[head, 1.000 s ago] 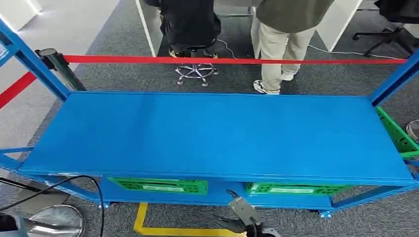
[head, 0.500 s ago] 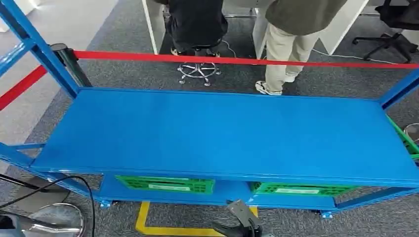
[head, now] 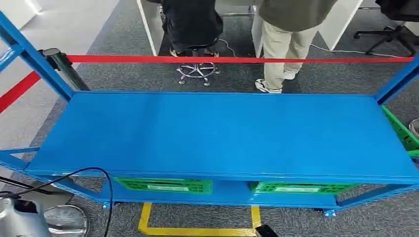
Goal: Take the parts from the cabinet and place them on the table.
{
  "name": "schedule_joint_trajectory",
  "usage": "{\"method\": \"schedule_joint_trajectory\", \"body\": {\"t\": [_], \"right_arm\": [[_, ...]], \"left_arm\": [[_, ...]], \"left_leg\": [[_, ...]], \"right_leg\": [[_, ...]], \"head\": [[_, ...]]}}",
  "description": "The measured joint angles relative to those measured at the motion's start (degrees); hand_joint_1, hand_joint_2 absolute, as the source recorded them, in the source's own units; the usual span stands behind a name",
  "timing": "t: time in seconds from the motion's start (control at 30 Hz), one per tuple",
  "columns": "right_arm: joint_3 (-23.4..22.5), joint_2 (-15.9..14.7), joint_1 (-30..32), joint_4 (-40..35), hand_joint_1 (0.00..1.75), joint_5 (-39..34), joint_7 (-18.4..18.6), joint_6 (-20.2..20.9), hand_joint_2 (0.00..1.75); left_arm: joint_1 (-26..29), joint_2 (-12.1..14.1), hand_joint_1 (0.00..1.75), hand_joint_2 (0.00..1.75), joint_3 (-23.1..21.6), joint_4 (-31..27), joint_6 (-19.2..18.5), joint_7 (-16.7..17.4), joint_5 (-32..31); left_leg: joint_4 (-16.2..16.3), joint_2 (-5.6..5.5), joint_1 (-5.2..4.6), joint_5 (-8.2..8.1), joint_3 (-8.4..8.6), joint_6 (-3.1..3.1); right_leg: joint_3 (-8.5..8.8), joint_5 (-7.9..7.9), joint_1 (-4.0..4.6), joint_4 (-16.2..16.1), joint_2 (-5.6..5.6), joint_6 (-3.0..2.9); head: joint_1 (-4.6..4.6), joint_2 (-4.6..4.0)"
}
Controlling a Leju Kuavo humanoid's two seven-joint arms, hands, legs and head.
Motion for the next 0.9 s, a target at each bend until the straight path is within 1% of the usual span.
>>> {"method": "schedule_joint_trajectory", "body": {"t": [0.03, 0.07, 0.1, 0.13, 0.17, 0.2, 0.23, 0.27, 0.3, 0.33, 0.37, 0.4, 0.43, 0.47, 0.5, 0.53, 0.57, 0.6, 0.63, 0.67, 0.7, 0.73, 0.77, 0.8, 0.83, 0.87, 0.9], "right_arm": [[-0.22, 0.00, 0.09, 0.15, 0.00, -0.02, 0.50, 0.26, 1.75], [-0.39, -0.04, 0.18, 0.33, 0.00, -0.29, 1.12, 0.63, 1.75], [-0.68, -0.04, 0.18, 0.46, 0.00, -0.50, 1.93, 1.16, 1.75], [-0.92, -0.04, 0.14, 0.57, 0.00, -0.50, 2.97, 1.55, 1.75], [-1.00, -0.04, 0.10, 0.70, 0.00, -0.37, 4.11, 1.68, 1.75], [-1.00, -0.04, -0.01, 0.76, 0.00, -0.17, 5.31, 1.73, 1.75], [-1.03, -0.04, -0.14, 0.79, 0.00, 0.06, 6.50, 1.68, 1.75], [-1.07, -0.07, -0.36, 0.83, 0.00, 0.24, 7.37, 1.51, 1.75], [-1.07, -0.09, -0.49, 0.83, 0.00, 0.53, 8.11, 1.27, 1.75], [-1.09, -0.13, -0.54, 0.83, 0.00, 0.72, 8.35, 1.16, 1.75], [-1.11, -0.20, -0.60, 0.83, 0.00, 0.79, 8.52, 1.03, 1.75], [-1.14, -0.31, -0.61, 0.83, 0.00, 0.79, 8.57, 0.94, 1.75], [-1.16, -0.39, -0.63, 0.83, 0.00, 0.61, 8.54, 0.96, 1.75], [-1.22, -0.44, -0.67, 0.83, 0.00, 0.11, 8.39, 1.15, 1.75], [-1.39, -0.50, -0.67, 0.83, 0.00, -0.45, 8.15, 1.53, 1.75], [-1.90, -0.52, -0.73, 0.83, 0.00, -1.13, 7.96, 1.81, 1.75], [-2.25, -0.52, -0.81, 0.83, 0.00, -1.58, 7.84, 2.16, 1.75], [-2.65, -0.55, -0.87, 0.83, 0.00, -1.99, 7.82, 2.25, 1.75], [-2.93, -0.57, -0.83, 0.85, 0.00, -2.20, 7.87, 2.23, 1.75], [-3.24, -0.57, -0.72, 0.85, 0.00, -2.34, 7.95, 2.12, 1.75], [-3.56, -0.57, -0.58, 0.85, 0.00, -2.40, 8.09, 2.05, 1.75], [-3.76, -0.57, -0.46, 0.87, 0.00, -2.43, 8.24, 1.99, 1.75], [-3.95, -0.55, -0.28, 1.01, 0.00, -2.45, 8.33, 1.92, 1.75], [-4.07, -0.55, -0.19, 1.03, 0.00, -2.45, 8.39, 1.92, 1.75], [-4.15, -0.55, 0.07, 1.05, 0.00, -2.51, 8.37, 1.99, 1.75], [-4.31, -0.55, 0.14, 1.09, 0.00, -2.60, 8.37, 1.99, 1.75], [-4.44, -0.52, 0.04, 1.11, 0.00, -2.60, 8.37, 1.99, 1.75]], "left_arm": [[0.05, 0.13, 1.75, 1.75, -0.50, 1.23, 0.04, 0.00, 1.23], [0.08, 0.24, 1.75, 1.75, -1.03, 2.65, 0.09, 0.00, 1.79], [0.05, 0.31, 1.75, 1.75, -1.24, 3.79, 0.11, 0.00, 1.79], [-0.03, 0.35, 1.75, 1.75, -1.42, 4.77, 0.11, 0.00, 1.74], [-0.20, 0.39, 1.75, 1.75, -1.66, 5.75, 0.11, 0.00, 1.66], [-0.43, 0.44, 1.75, 1.75, -1.90, 6.84, 0.11, 0.00, 1.41], [-0.74, 0.44, 1.75, 1.75, -2.03, 8.12, 0.13, 0.00, 0.96], [-1.04, 0.44, 1.75, 1.75, -2.08, 9.05, 0.11, 0.00, 0.41], [-1.04, 0.41, 1.75, 1.75, -2.08, 10.01, 0.11, 0.00, -0.29], [-1.04, 0.41, 1.75, 1.75, -2.01, 10.47, 0.11, 0.00, -0.92], [-1.13, 0.37, 1.75, 1.75, -1.90, 10.86, 0.13, 0.00, -1.53], [-1.35, 0.28, 1.75, 1.75, -1.88, 11.19, 0.15, 0.00, -1.78], [-1.57, 0.24, 1.75, 1.75, -1.92, 11.56, 0.17, 0.00, -1.84], [-1.66, 0.24, 1.75, 1.75, -1.97, 12.23, 0.17, 0.00, -1.84], [-1.67, 0.28, 1.75, 1.75, -2.05, 12.97, 0.18, 0.00, -1.82], [-1.67, 0.42, 1.75, 1.75, -2.27, 13.93, 0.19, 0.00, -1.82], [-1.66, 0.46, 1.75, 1.75, -2.36, 14.74, 0.20, 0.00, -1.82], [-1.66, 0.48, 1.75, 1.75, -2.36, 15.41, 0.17, 0.00, -1.69], [-1.66, 0.54, 1.75, 1.75, -2.42, 16.17, 0.17, 0.00, -1.02], [-1.66, 0.66, 1.75, 1.75, -2.43, 16.89, 0.17, 0.00, 0.09], [-1.66, 0.81, 1.75, 1.75, -2.45, 17.59, 0.20, 0.04, 1.47], [-1.63, 1.01, 1.75, 1.75, -2.53, 18.32, 0.20, 0.07, 3.08], [-1.59, 1.38, 1.75, 1.75, -2.62, 19.01, 0.20, 0.09, 4.38], [-1.40, 1.64, 1.75, 1.75, -2.75, 19.63, 0.22, 0.07, 5.02], [-1.29, 1.90, 1.75, 1.75, -2.84, 20.15, 0.22, 0.07, 5.48], [-1.27, 2.05, 1.75, 1.75, -2.91, 20.50, 0.22, 0.07, 5.81], [-1.29, 2.27, 1.75, 1.75, -3.04, 20.72, 0.22, 0.07, 5.92]], "left_leg": [[4.15, 0.00, 0.04, -1.56, -1.99, -0.18], [6.25, 0.00, 0.09, -1.72, -3.03, -0.33], [5.56, 0.01, 0.14, -0.51, -2.73, -0.39], [2.76, 0.01, 0.20, 1.75, -1.36, -0.36], [-1.54, 0.01, 0.23, 4.25, 0.81, -0.31], [-6.11, 0.03, 0.27, 6.40, 3.15, -0.24], [-8.94, 0.04, 0.23, 6.31, 4.52, -0.05], [-10.17, -0.05, 0.09, 5.91, 4.95, 0.60], [-10.00, -0.04, 0.01, 6.00, 4.77, 0.91], [-9.97, -0.04, -0.14, 5.99, 4.75, 1.21], [-10.20, -0.04, -0.09, 6.19, 4.79, 1.62], [-10.54, 0.05, 0.18, 6.51, 4.93, 2.13], [-10.55, 0.06, 0.18, 6.51, 4.93, 2.40], [-10.54, 0.07, 0.16, 6.51, 4.92, 2.70], [-10.54, 0.10, 0.10, 6.49, 4.91, 2.74], [-10.51, 0.12, 0.06, 6.48, 4.89, 2.76], [-10.49, 0.12, 0.04, 6.47, 4.89, 2.77], [-10.49, 0.12, 0.04, 6.46, 4.91, 2.77], [-10.47, 0.07, 0.05, 6.46, 4.95, 2.76], [-10.45, 0.01, 0.05, 6.41, 5.01, 2.69], [-10.44, -0.03, 0.07, 6.31, 5.11, 2.54], [-10.44, -0.04, 0.04, 6.20, 5.12, 2.34], [-10.14, -0.09, -0.40, 6.12, 4.78, 2.06], [-10.21, -0.09, -0.39, 6.39, 4.52, 1.67], [-10.33, -0.06, -0.31, 6.52, 4.54, 1.42], [-10.49, -0.05, -0.22, 6.61, 4.61, 1.21], [-10.31, -0.06, -0.18, 6.24, 4.62, 0.83]], "right_leg": [[-0.02, -0.03, 0.00, 0.01, -0.03, -0.04], [-0.02, -0.03, 0.00, 0.02, -0.05, -0.04], [0.00, -0.02, -0.01, 0.03, -0.03, -0.03], [0.02, -0.02, -0.02, 0.07, 0.00, -0.01], [0.09, -0.06, -0.05, 0.15, 0.01, 0.05], [0.15, -0.14, -0.06, 0.27, 0.03, 0.19], [0.04, -0.27, 0.23, 0.48, 0.03, 0.57], [-0.30, -0.36, 0.43, 0.87, 0.10, 0.90], [-0.33, -0.17, 0.40, 0.70, 0.08, 1.20], [-0.27, -0.07, 0.25, 0.52, 0.08, 1.38], [-0.22, -0.06, 0.25, 0.49, 0.07, 1.72], [-0.91, -0.55, 0.08, 0.91, 0.06, 2.14], [-1.44, -1.84, 0.06, 2.57, 0.02, 2.43], [-2.98, -4.04, 0.02, 6.25, 0.00, 2.66], [-4.93, -6.13, -0.02, 10.72, -0.01, 2.76], [-6.91, -7.90, -0.02, 15.32, 0.01, 2.91], [-7.90, -8.53, -0.02, 17.74, 0.00, 2.96], [-7.82, -7.95, -0.03, 17.88, -0.02, 2.92], [-6.60, -6.14, -0.06, 15.48, -0.05, 2.83], [-4.38, -3.61, -0.15, 11.01, -0.06, 2.66], [-1.86, -1.27, -0.29, 5.90, -0.04, 2.57], [-0.24, -0.82, -0.36, 2.19, -0.01, 2.53], [0.98, -1.29, -0.15, 1.04, 0.12, 2.45], [0.75, -1.53, -0.20, 0.98, 0.20, 2.14], [0.65, -1.49, -0.09, 0.96, 0.29, 1.95], [0.64, -1.52, 0.03, 0.94, 0.30, 1.63], [0.90, -1.19, -0.31, 0.35, 0.24, 1.08]], "head": [[0.02, 0.00], [0.00, 0.00], [0.02, 0.00], [0.02, 0.00], [0.04, 0.00], [-0.02, 0.00], [0.02, 0.00], [0.09, 0.00], [0.28, 0.00], [0.09, 0.00], [0.20, 0.00], [0.09, 0.00], [0.46, 0.00], [0.74, 0.00], [0.68, 0.00], [0.72, 0.00], [0.70, 0.00], [0.72, 0.00], [0.74, 0.00], [0.72, 0.00], [0.72, 0.00], [0.70, 0.00], [0.72, 0.00], [0.55, 0.00], [0.54, 0.00], [0.50, 0.00], [0.55, 0.00]]}}
